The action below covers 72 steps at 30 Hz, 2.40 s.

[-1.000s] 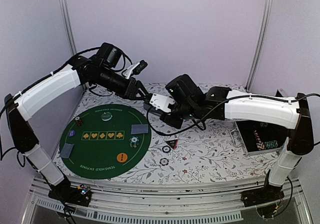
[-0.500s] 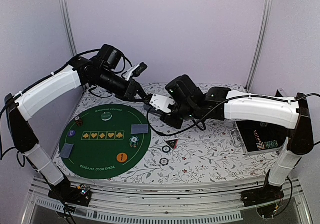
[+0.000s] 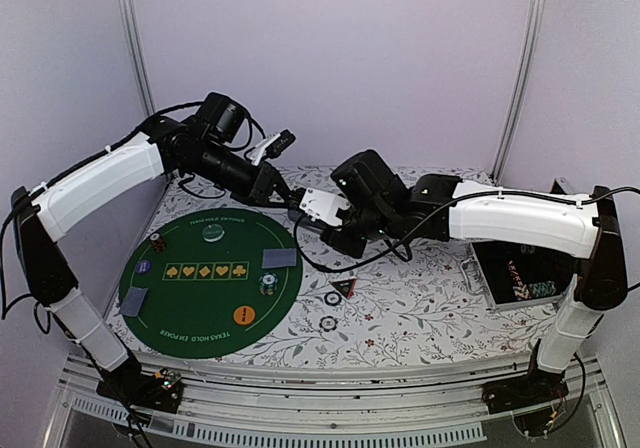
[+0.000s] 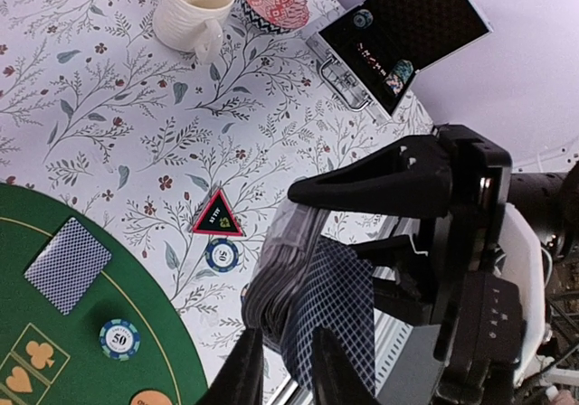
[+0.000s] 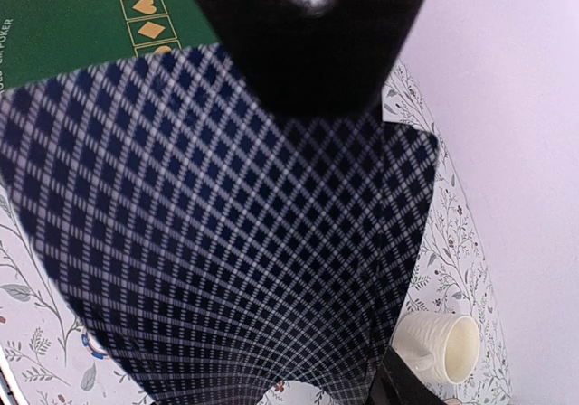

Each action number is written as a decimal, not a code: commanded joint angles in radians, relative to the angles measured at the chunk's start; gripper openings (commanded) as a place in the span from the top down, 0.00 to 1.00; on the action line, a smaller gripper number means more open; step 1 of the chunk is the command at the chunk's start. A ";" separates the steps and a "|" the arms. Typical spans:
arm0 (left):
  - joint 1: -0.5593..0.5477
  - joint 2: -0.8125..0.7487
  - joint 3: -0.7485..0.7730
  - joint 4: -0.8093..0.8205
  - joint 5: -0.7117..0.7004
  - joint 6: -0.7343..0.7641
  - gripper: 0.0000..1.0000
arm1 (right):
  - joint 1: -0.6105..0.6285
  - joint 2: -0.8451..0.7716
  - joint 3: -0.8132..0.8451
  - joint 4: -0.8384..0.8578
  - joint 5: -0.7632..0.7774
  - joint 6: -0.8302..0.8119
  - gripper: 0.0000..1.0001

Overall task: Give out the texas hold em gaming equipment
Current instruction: Pick up the poker card from the face-down deck piles, then distribute the poker card in the big blind area.

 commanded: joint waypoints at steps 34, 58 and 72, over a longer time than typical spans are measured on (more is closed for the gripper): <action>0.298 -0.118 -0.334 0.291 0.054 0.033 1.00 | -0.079 -0.121 -0.146 0.033 0.039 0.052 0.56; 0.326 0.329 -0.461 0.794 0.180 -0.068 1.00 | -0.078 -0.129 -0.130 -0.027 0.048 0.094 0.56; 0.367 0.356 -0.493 0.748 0.228 -0.030 1.00 | -0.077 -0.127 -0.133 -0.027 0.044 0.093 0.56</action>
